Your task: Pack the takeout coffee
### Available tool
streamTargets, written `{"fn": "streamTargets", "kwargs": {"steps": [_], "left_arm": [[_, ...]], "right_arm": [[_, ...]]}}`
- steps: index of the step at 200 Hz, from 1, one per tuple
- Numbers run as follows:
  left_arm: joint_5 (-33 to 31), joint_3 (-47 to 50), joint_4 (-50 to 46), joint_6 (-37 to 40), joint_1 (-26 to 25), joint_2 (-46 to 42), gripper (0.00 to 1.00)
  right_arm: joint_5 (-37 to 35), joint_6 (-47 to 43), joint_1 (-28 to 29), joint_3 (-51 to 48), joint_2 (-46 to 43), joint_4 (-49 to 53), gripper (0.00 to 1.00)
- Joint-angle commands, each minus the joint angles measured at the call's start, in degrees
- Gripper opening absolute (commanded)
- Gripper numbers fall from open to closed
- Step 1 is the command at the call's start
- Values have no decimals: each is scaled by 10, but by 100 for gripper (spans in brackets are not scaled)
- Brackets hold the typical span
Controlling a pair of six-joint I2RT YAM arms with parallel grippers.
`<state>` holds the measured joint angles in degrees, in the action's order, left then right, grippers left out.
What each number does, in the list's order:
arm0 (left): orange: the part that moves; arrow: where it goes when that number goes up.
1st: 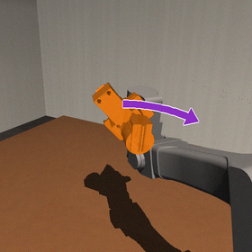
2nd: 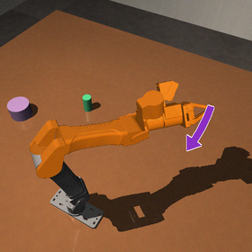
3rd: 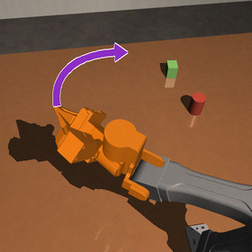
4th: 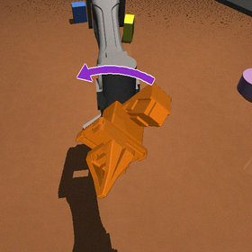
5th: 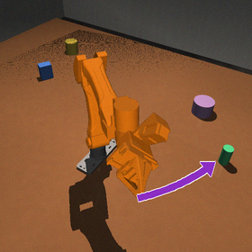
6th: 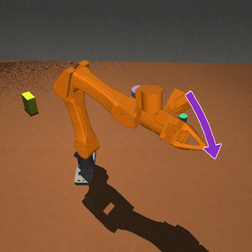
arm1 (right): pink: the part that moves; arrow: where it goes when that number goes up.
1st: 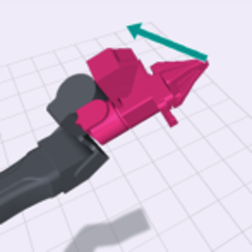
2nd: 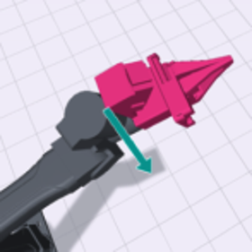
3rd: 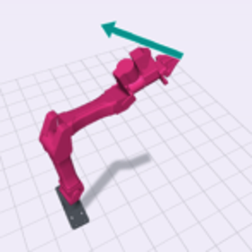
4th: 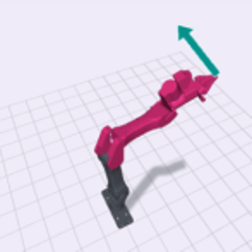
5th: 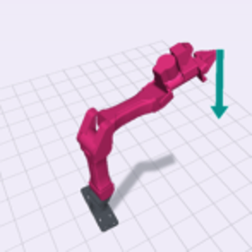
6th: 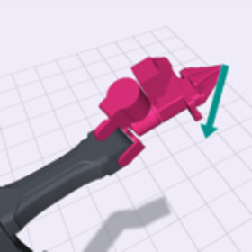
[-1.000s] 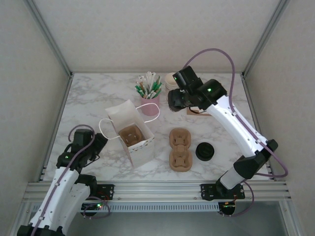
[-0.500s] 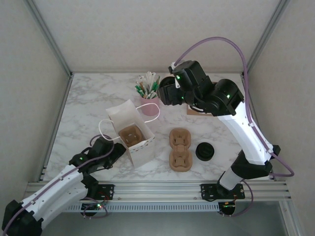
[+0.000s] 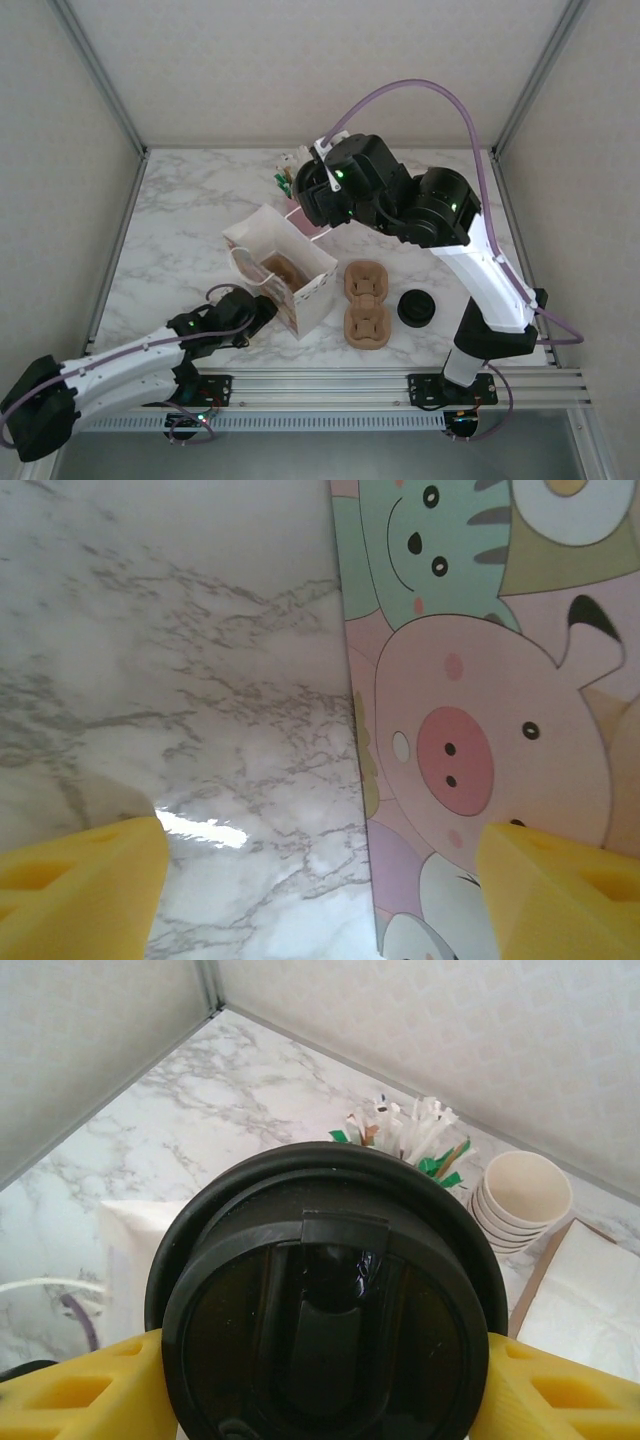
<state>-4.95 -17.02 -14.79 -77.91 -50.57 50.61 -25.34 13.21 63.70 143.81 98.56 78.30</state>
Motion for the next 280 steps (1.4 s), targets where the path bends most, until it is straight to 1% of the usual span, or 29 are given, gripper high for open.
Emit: {"fn": "streamTargets", "kwargs": {"steps": [1,26,39,54,70,91,112,134,162,188,196,205,220,234,252,260,280], "left_arm": [[-26,-42,61,0,-26,55,83],[-45,-92,54,40,-54,104,87],[-61,-103,49,48,-70,112,88],[-70,-106,33,54,-75,108,89],[-92,-104,-12,53,-75,81,89],[-132,-94,-80,48,-75,19,90],[-151,-82,-128,60,-75,-45,90],[-184,-91,-199,80,-75,-104,90],[-227,-138,-293,135,-74,-158,92],[-282,-213,-385,197,-71,-175,94],[-300,-238,-409,216,-70,-178,93],[-308,-263,-424,241,-65,-182,89],[-301,-293,-423,283,-47,-192,85],[-289,-317,-420,318,-22,-195,83],[-254,-348,-413,373,30,-180,82],[-222,-363,-405,394,61,-168,82],[-108,-398,-378,447,149,-128,82]], "right_arm": [[10,-13,15,0,-19,4,67],[40,-18,17,-56,-35,-16,67],[50,-22,17,-82,-38,-23,67],[60,-26,16,-98,-37,-23,67],[74,-33,16,-113,-36,-24,67],[85,-38,14,-126,-32,-25,67],[88,-35,11,-127,-27,-25,67],[113,-35,10,-127,-22,-35,67],[138,-41,10,-116,-5,-30,66],[147,-57,10,-114,10,-25,66],[145,-65,9,-114,16,-22,66],[146,-73,8,-114,22,-19,66],[153,-83,2,-111,32,-14,66],[175,-92,-7,-111,40,-11,65],[194,-98,-22,-107,53,-2,65],[201,-101,-28,-107,58,1,64],[213,-108,-40,-107,71,8,64]]}}
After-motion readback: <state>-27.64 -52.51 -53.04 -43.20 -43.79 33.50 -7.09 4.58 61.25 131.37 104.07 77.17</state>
